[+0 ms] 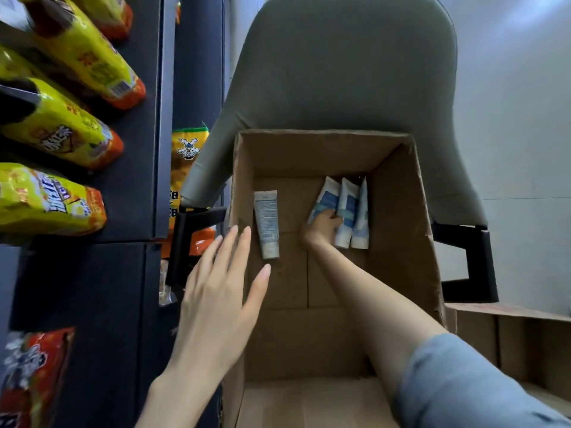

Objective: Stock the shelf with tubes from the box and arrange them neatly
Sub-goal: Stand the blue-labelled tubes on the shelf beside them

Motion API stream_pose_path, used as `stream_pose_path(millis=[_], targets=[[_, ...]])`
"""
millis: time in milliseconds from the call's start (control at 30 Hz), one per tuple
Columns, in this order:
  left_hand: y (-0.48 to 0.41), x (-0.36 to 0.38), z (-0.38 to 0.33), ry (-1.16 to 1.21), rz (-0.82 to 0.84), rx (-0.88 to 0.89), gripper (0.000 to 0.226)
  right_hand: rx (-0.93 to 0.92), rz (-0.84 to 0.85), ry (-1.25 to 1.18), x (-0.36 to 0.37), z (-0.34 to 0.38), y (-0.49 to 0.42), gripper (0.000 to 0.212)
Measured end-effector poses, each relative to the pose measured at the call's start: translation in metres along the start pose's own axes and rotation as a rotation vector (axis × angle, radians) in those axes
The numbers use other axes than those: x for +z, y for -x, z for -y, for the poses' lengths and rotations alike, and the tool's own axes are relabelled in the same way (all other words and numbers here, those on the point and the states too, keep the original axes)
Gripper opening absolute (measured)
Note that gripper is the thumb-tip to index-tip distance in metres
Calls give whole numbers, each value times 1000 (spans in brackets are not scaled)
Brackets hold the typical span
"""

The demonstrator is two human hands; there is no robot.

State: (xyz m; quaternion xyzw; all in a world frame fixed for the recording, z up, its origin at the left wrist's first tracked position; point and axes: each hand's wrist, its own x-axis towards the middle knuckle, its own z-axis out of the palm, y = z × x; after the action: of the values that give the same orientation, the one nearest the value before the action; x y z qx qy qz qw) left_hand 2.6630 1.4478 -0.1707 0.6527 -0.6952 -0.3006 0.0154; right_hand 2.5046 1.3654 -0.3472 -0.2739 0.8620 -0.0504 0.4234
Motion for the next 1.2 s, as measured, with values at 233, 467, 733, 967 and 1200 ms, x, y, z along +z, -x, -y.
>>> stream_pose_path(millis=[233, 467, 733, 967, 1200], targets=[[1, 5, -8, 92, -16, 21, 54, 94, -94, -332, 12, 4, -16, 79], [2, -3, -5, 212, -47, -17, 61, 97, 99, -575, 8, -4, -19, 63], [-14, -12, -10, 416, -76, -68, 47, -176, 346, -689, -46, -14, 65, 53], [-22, -7, -29, 718, -8, -99, 33, -671, 294, -527, -87, -25, 149, 59], [-18, -5, -24, 978, -44, -135, 28, -826, 203, -500, -85, -18, 168, 62]])
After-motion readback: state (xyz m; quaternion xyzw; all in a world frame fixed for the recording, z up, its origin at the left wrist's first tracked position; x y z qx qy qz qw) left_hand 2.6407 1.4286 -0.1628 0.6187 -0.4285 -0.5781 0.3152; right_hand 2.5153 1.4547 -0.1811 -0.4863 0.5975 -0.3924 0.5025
